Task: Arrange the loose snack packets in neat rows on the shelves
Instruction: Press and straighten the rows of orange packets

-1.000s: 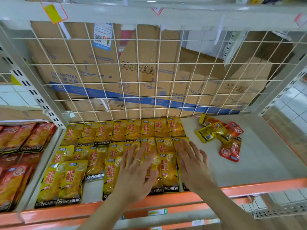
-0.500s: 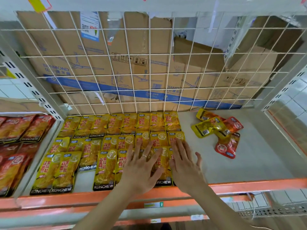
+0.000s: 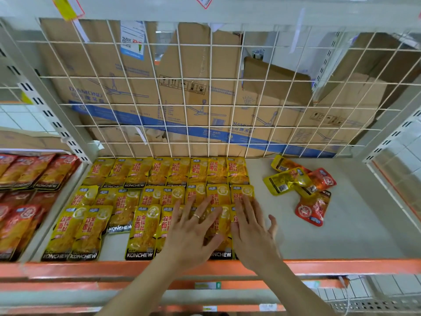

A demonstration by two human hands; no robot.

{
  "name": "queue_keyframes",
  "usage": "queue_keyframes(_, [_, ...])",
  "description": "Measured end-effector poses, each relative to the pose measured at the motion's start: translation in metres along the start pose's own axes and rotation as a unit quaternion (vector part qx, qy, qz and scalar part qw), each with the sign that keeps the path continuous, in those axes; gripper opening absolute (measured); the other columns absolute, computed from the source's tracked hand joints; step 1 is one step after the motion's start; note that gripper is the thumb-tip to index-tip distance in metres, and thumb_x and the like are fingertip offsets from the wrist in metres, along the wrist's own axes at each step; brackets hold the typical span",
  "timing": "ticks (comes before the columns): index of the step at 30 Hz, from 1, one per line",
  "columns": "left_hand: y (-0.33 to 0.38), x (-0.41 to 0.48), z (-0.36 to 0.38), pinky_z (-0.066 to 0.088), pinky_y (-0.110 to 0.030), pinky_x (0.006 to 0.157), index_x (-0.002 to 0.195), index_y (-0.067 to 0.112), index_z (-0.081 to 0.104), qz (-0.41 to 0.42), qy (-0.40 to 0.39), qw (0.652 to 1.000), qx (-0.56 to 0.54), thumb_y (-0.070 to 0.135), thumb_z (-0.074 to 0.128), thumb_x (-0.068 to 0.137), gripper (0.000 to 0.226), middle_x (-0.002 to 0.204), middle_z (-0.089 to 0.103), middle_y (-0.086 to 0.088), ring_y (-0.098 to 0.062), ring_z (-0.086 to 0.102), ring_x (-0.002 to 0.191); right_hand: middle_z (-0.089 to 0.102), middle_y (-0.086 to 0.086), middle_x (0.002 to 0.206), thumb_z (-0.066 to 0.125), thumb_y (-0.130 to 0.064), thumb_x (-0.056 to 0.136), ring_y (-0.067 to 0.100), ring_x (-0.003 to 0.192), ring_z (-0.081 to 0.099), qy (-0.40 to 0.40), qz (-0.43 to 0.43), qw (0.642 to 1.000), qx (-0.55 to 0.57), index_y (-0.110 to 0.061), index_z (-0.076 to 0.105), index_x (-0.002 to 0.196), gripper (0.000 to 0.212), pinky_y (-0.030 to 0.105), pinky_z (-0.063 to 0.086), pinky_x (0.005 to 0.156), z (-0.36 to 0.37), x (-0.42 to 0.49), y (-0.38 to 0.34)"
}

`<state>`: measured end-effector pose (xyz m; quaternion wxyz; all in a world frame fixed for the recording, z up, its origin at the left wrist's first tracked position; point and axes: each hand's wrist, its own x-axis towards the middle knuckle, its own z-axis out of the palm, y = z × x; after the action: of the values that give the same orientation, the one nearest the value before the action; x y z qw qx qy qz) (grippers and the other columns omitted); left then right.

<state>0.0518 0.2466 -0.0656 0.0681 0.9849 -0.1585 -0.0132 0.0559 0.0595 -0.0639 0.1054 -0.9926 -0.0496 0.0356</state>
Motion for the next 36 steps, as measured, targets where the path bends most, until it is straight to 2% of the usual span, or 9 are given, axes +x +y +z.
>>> queue_keyframes(3, [0.002, -0.004, -0.010, -0.002, -0.054, 0.121, 0.156, 0.050, 0.012, -0.035, 0.032, 0.998, -0.031, 0.077, 0.014, 0.094, 0.067, 0.167, 0.009, 0.015, -0.021, 0.009, 0.155, 0.001, -0.009, 0.167, -0.002, -0.059, 0.090, 0.024, 0.153, 0.000, -0.004, 0.000, 0.999, 0.032, -0.042, 0.006, 0.156, 0.069, 0.058, 0.010, 0.114, -0.010, 0.000, 0.001])
queue_keyframes(6, [0.006, -0.006, -0.023, -0.007, -0.049, 0.121, 0.156, 0.050, 0.009, -0.067, 0.066, 0.994, -0.062, 0.077, 0.009, 0.094, 0.068, 0.166, 0.004, 0.020, -0.016, 0.007, 0.154, -0.004, -0.012, 0.166, -0.007, -0.061, 0.084, 0.018, 0.152, -0.010, 0.016, 0.015, 0.996, 0.081, -0.045, 0.008, 0.154, 0.073, 0.053, 0.001, 0.116, -0.029, 0.002, 0.003])
queue_keyframes(10, [0.014, 0.003, -0.050, 0.003, -0.056, 0.120, 0.156, 0.050, 0.010, -0.057, 0.099, 0.987, -0.108, 0.076, 0.008, 0.094, 0.067, 0.165, 0.006, 0.021, -0.015, 0.007, 0.154, 0.001, -0.015, 0.165, 0.002, -0.057, 0.090, 0.013, 0.151, -0.006, 0.046, 0.017, 0.992, 0.114, -0.043, 0.015, 0.154, 0.067, 0.052, 0.001, 0.117, -0.060, 0.007, 0.003])
queue_keyframes(14, [0.016, 0.025, -0.079, 0.005, -0.055, 0.120, 0.157, 0.047, 0.013, -0.019, 0.122, 0.989, -0.078, 0.075, 0.010, 0.095, 0.068, 0.166, 0.007, 0.017, -0.019, 0.011, 0.153, 0.011, -0.014, 0.164, 0.014, -0.045, 0.094, 0.012, 0.149, 0.005, 0.086, 0.008, 0.986, 0.142, -0.036, 0.016, 0.156, 0.063, 0.047, 0.002, 0.116, -0.101, 0.021, -0.002])
queue_keyframes(19, [0.026, 0.054, -0.115, 0.011, -0.057, 0.120, 0.156, 0.045, 0.012, 0.010, 0.144, 0.988, -0.050, 0.072, 0.014, 0.095, 0.067, 0.167, 0.005, 0.014, -0.021, 0.010, 0.153, 0.007, -0.014, 0.165, 0.016, -0.051, 0.092, 0.011, 0.148, 0.001, 0.110, 0.003, 0.986, 0.123, -0.038, 0.016, 0.155, 0.065, 0.048, 0.002, 0.116, -0.151, 0.028, -0.009])
queue_keyframes(24, [0.039, 0.070, -0.150, 0.015, -0.058, 0.120, 0.157, 0.042, 0.016, 0.043, 0.170, 0.983, -0.060, 0.070, 0.017, 0.096, 0.067, 0.167, 0.011, 0.010, -0.025, 0.013, 0.153, 0.014, -0.018, 0.162, 0.017, -0.056, 0.092, 0.012, 0.148, 0.005, 0.166, 0.021, 0.979, 0.118, -0.043, 0.022, 0.150, 0.060, 0.051, 0.009, 0.115, -0.185, 0.025, -0.010])
queue_keyframes(29, [0.054, 0.093, -0.163, 0.014, -0.058, 0.120, 0.156, 0.042, 0.010, 0.102, 0.184, 0.976, -0.054, 0.071, 0.009, 0.095, 0.068, 0.166, 0.010, 0.012, -0.021, 0.015, 0.152, 0.021, -0.019, 0.159, 0.026, -0.053, 0.095, 0.012, 0.147, 0.010, 0.206, 0.056, 0.972, 0.096, -0.042, 0.030, 0.147, 0.053, 0.045, 0.009, 0.114, -0.199, 0.015, 0.004])
queue_keyframes(32, [0.063, 0.101, -0.157, 0.016, -0.058, 0.120, 0.156, 0.039, 0.019, 0.115, 0.176, 0.976, -0.050, 0.068, 0.013, 0.095, 0.068, 0.166, 0.015, 0.011, -0.022, 0.018, 0.150, 0.021, -0.019, 0.160, 0.036, -0.045, 0.102, 0.010, 0.149, 0.005, 0.194, 0.081, 0.973, 0.096, -0.042, 0.030, 0.149, 0.047, 0.038, 0.001, 0.114, -0.198, 0.008, 0.017])
queue_keyframes(36, [0.075, 0.107, -0.148, 0.022, -0.058, 0.117, 0.152, 0.036, 0.031, 0.133, 0.161, 0.977, -0.037, 0.060, 0.025, 0.097, 0.061, 0.164, 0.024, 0.006, -0.028, 0.030, 0.146, 0.019, -0.022, 0.160, 0.043, -0.038, 0.100, 0.010, 0.149, 0.008, 0.164, 0.114, 0.972, 0.124, -0.043, 0.023, 0.153, 0.056, 0.031, -0.002, 0.112, -0.197, 0.006, 0.036])
